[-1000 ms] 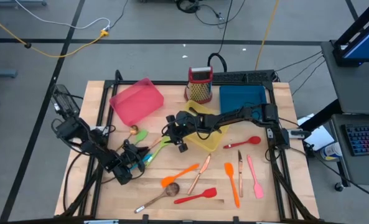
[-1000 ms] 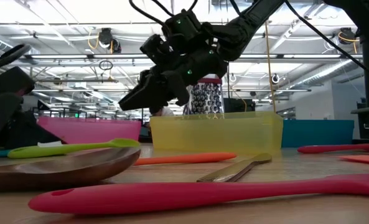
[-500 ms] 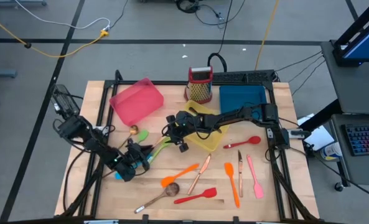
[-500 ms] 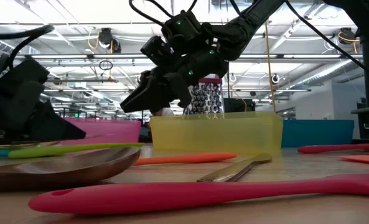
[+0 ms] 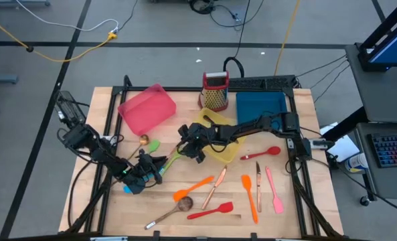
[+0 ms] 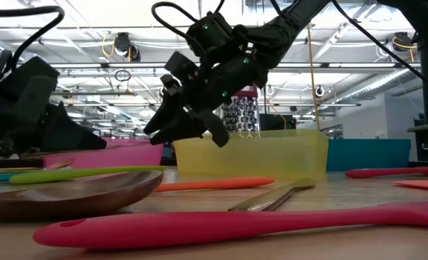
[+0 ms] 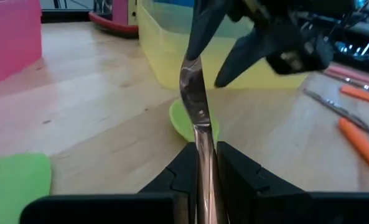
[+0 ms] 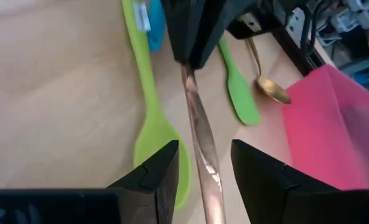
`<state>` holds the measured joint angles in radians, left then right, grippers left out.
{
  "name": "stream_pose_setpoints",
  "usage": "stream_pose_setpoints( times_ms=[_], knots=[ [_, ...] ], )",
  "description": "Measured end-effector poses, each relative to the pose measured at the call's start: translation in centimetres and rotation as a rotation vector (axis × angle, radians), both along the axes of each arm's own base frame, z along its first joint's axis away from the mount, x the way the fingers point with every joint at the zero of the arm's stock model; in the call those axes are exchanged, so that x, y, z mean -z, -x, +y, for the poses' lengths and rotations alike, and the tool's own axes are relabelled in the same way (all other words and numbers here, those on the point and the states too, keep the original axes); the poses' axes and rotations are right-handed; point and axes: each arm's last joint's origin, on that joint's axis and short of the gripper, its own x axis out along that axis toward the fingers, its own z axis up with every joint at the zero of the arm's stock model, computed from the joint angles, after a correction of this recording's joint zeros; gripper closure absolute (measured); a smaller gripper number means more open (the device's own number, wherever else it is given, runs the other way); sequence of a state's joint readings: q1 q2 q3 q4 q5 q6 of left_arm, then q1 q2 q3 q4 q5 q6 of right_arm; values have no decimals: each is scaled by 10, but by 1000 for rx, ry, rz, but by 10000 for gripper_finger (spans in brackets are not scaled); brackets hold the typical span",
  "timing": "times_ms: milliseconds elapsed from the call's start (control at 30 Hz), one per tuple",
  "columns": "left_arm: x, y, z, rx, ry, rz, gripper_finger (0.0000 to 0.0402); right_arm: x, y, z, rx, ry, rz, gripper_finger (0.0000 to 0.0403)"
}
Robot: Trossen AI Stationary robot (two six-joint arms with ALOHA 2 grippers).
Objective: Pick & Place Kitchen Items
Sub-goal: Put the brown table knife into the yellow bin
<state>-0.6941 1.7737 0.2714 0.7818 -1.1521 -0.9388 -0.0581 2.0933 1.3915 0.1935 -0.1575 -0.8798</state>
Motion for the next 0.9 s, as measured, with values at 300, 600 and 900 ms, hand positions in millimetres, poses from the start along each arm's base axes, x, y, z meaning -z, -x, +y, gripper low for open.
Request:
stream_pose_setpoints(
  times_ms=[300, 600, 900],
  knots=[
    [-7, -4, -3, 16, 11, -47, 350, 6, 4, 3, -25, 80, -9, 264],
    [-7, -4, -4, 11, 37, -67, 350, 10, 6, 2, -39, 171, -108, 288],
    [-10, -8, -2, 13, 62, -88, 350, 11, 7, 2, -45, 178, -103, 393]
  ],
)
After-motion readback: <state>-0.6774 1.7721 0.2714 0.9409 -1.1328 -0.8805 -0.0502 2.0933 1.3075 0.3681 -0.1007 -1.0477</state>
